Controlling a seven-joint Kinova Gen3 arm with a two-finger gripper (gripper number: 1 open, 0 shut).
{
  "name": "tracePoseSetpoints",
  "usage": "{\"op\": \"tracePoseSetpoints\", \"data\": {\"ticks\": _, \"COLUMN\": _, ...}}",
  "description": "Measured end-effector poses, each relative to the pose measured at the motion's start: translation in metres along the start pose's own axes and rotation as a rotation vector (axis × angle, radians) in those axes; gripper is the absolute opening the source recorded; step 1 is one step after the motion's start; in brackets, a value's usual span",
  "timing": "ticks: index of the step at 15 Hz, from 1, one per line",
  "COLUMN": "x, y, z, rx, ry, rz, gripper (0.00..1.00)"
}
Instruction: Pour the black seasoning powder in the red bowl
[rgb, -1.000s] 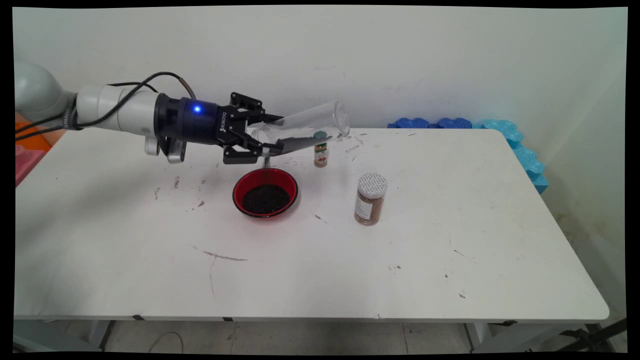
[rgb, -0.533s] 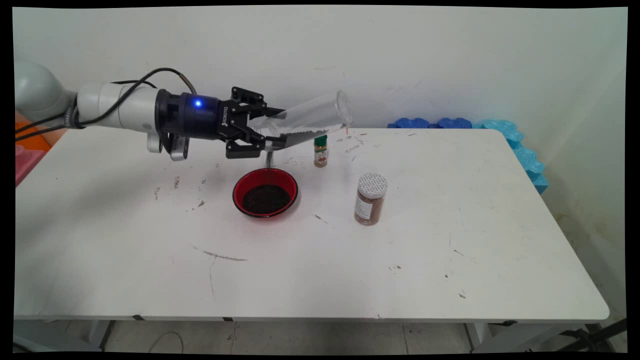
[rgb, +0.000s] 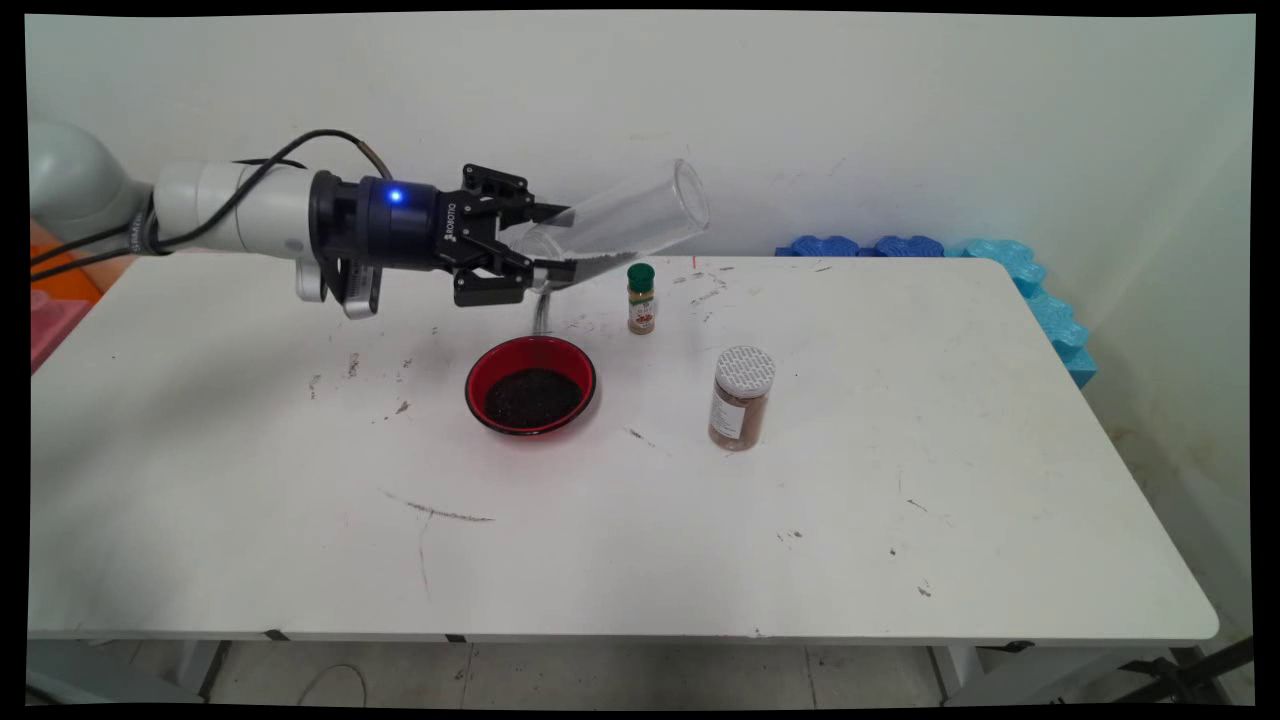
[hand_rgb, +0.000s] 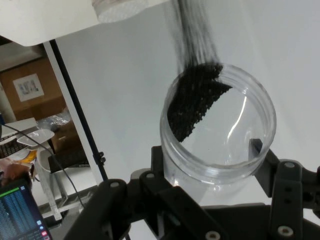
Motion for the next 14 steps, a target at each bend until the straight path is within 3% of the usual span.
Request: {"op": "tracePoseSetpoints", "data": {"ticks": 14, "x": -0.0019, "y": 0.0035, "z": -0.0025, "rx": -0.02, "ry": -0.03, "rz": -0.033, "gripper": 0.0}}
